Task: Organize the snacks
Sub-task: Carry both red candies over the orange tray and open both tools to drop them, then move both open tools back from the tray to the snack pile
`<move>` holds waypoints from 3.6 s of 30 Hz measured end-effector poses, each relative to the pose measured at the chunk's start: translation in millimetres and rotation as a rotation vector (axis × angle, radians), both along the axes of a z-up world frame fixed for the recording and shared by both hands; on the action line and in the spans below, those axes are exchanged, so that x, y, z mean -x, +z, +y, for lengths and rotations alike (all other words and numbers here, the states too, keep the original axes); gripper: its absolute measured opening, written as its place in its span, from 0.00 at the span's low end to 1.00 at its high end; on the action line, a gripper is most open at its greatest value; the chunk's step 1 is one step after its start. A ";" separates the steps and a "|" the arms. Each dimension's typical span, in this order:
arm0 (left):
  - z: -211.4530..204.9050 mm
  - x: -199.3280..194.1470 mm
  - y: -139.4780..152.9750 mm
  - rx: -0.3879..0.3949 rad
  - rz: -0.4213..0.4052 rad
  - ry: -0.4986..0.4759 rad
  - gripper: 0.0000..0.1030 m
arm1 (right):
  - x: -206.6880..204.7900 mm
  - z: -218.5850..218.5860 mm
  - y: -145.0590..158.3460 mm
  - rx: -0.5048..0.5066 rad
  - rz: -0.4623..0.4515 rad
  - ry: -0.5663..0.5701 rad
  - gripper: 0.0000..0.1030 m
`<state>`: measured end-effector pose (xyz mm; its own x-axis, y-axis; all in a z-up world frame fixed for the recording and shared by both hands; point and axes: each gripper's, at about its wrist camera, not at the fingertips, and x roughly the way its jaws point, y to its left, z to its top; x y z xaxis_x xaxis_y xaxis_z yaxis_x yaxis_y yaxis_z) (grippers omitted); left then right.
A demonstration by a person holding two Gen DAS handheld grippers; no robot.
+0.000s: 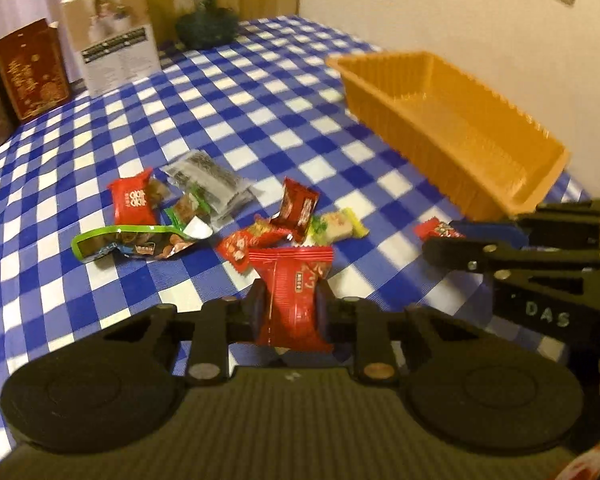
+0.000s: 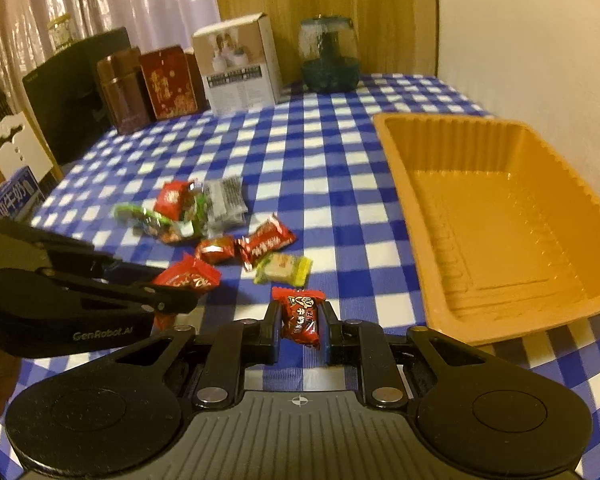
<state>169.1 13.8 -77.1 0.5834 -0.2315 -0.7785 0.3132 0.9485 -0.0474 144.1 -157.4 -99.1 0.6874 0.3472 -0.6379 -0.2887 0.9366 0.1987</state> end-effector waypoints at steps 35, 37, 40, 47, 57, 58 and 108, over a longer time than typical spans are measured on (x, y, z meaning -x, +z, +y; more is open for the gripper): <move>-170.6 -40.5 38.4 0.131 -0.086 -0.035 0.34 | -45.8 -184.4 22.3 -0.082 -0.009 -0.317 0.19; -167.2 -37.5 38.7 0.122 -0.091 -0.033 0.34 | -45.6 -184.2 22.7 -0.082 -0.009 -0.320 0.19; -159.7 -32.4 39.8 0.117 -0.092 -0.023 0.34 | -44.6 -183.6 22.6 -0.084 -0.008 -0.318 0.19; -146.2 -27.7 46.4 0.130 -0.094 0.001 0.34 | -46.7 -177.1 24.8 -0.087 -0.007 -0.307 0.19; -127.6 -22.9 47.5 0.139 -0.094 0.036 0.45 | -53.3 -174.7 26.2 -0.165 -0.013 -0.306 0.67; -124.7 -22.1 47.2 0.139 -0.092 0.041 0.46 | -52.6 -174.8 26.9 -0.162 -0.018 -0.309 0.68; 22.3 87.0 78.5 0.090 -0.142 0.316 0.77 | 36.9 -50.9 72.6 -0.112 -0.024 -0.086 0.68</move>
<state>82.1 36.2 1.4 0.7381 -0.0868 -0.6690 0.0149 0.9935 -0.1125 107.2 -208.3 -26.5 0.7323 0.3544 -0.5814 -0.2140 0.9304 0.2976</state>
